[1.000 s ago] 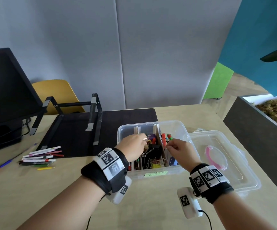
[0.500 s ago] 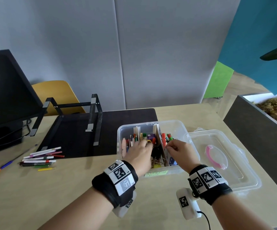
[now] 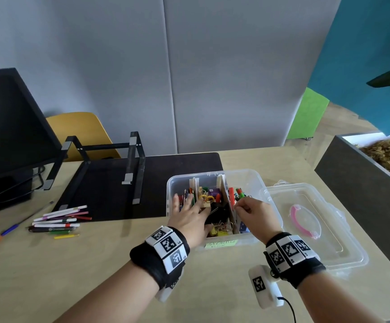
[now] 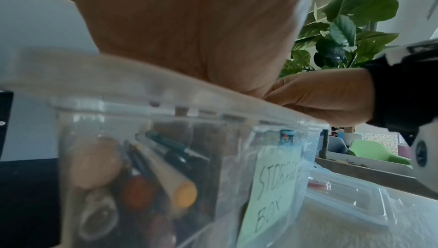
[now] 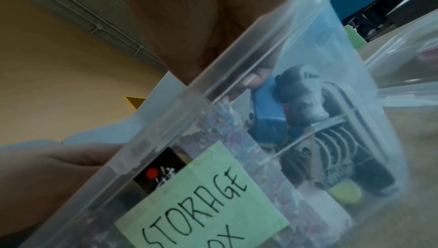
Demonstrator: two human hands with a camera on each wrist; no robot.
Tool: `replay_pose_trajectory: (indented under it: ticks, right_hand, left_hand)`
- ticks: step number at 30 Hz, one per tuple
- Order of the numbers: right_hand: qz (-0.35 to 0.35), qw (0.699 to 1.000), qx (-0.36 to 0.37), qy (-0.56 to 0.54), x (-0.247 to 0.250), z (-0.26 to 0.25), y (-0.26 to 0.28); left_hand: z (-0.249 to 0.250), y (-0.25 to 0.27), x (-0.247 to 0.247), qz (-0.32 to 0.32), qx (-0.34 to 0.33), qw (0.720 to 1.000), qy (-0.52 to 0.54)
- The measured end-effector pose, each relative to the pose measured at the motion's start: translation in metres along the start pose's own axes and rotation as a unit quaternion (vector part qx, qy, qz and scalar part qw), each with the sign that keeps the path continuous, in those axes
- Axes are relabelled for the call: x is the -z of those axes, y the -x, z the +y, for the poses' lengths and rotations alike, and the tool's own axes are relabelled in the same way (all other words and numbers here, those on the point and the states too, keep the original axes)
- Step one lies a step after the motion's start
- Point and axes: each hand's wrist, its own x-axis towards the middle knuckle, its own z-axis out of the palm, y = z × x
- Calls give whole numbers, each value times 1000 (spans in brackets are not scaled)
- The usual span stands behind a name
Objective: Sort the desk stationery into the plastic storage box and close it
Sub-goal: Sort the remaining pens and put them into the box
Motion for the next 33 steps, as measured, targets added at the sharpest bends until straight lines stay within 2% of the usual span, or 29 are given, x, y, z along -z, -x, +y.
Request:
replay_pose_trajectory:
  ticks: [4, 10, 14, 16, 22, 26, 28, 33]
  right_hand:
    - [2, 1000, -3, -1, -1, -1, 1]
    - [29, 999, 30, 6, -2, -8, 7]
    - [41, 995, 86, -1, -11, -29, 15]
    - [38, 993, 116, -5, -20, -42, 17]
    - [-23, 983, 184, 6, -59, -93, 7]
    - [-59, 978, 201, -5, -96, -134, 0]
    - [-78, 976, 204, -1, -118, -153, 0]
    - [-137, 975, 178, -2, -177, -194, -3]
  left_hand:
    - [-3, -3, 1, 20, 9, 1000, 19]
    - [-15, 17, 0, 151, 28, 985, 75]
    - [-40, 35, -9, 246, 41, 962, 116]
    - [-54, 46, -11, 263, 74, 953, 131]
    - [-113, 72, -17, 185, 184, 956, 137]
    - [-167, 87, -28, 48, 233, 961, 139]
    - [-196, 94, -40, 0, 250, 958, 143]
    - [-260, 107, -67, -42, 296, 938, 178]
